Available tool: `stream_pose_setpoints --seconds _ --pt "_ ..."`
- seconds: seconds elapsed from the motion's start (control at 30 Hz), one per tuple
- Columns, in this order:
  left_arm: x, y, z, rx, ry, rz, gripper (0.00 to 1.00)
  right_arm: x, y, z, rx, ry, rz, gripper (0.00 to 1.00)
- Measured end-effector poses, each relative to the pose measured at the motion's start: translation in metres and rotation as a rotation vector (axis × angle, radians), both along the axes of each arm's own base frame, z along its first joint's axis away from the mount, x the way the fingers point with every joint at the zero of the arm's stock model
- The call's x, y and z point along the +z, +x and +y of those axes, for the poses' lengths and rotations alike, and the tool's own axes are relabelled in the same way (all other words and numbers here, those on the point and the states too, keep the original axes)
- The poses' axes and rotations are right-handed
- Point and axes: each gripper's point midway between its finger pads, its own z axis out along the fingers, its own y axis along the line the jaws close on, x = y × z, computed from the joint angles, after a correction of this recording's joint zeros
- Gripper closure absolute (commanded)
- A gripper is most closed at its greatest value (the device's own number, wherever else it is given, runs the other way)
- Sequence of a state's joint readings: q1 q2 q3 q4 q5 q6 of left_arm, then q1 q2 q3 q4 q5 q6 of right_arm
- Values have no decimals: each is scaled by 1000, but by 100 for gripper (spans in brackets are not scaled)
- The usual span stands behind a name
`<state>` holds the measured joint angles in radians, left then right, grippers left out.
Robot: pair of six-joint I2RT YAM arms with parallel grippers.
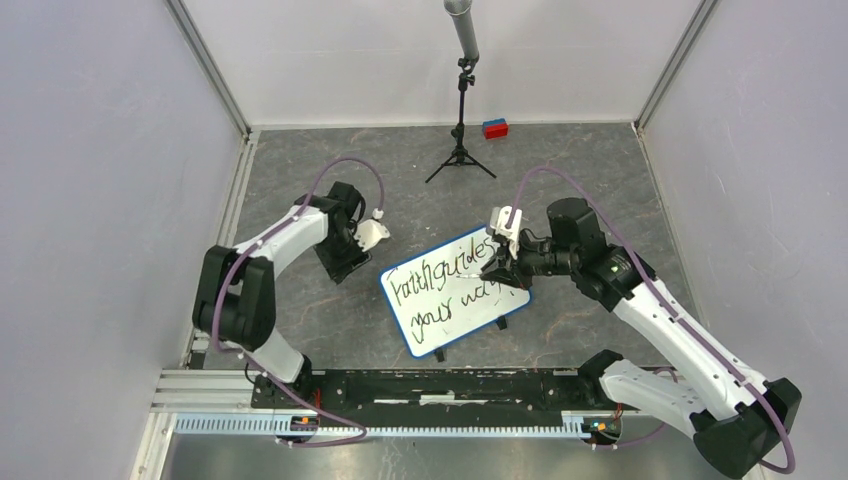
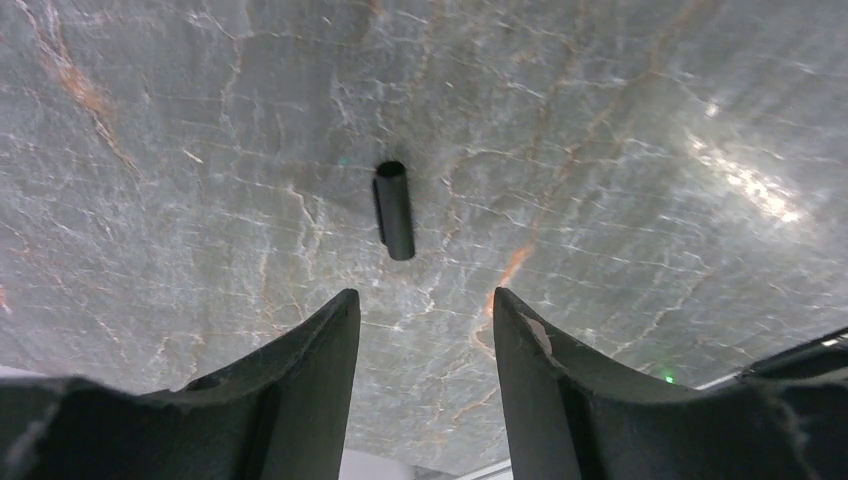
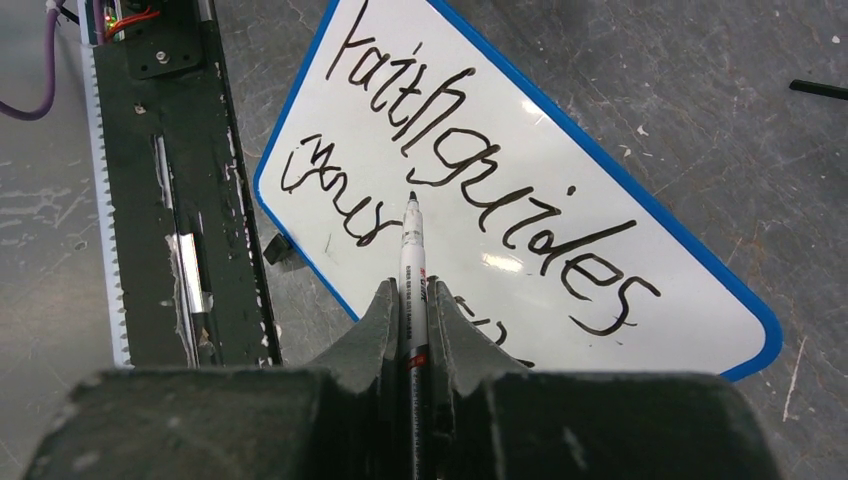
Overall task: Write a sentence on the whiteboard
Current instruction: Close the whiteboard marker at the center of the board.
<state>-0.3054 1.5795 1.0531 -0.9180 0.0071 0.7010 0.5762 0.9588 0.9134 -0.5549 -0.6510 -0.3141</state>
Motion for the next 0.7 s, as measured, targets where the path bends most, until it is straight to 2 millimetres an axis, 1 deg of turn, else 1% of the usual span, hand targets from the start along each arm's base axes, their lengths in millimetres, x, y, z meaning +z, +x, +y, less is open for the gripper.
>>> stream_pose_setpoints --seconds 0.2,0.3,0.43,0.57,0.7 --pt "-13 21 5 -2 85 -2 44 9 4 0 -9 10 -16 100" --pt "-17 21 7 9 79 9 46 10 6 -2 -17 11 -17 100" --pt "-17 22 7 73 -49 22 46 9 8 -4 -26 7 -17 100" --pt "-15 24 10 131 -166 -11 47 7 8 -7 -27 -3 -15 100" --pt "-22 18 1 126 -232 -15 49 5 8 -9 -27 -16 -15 100"
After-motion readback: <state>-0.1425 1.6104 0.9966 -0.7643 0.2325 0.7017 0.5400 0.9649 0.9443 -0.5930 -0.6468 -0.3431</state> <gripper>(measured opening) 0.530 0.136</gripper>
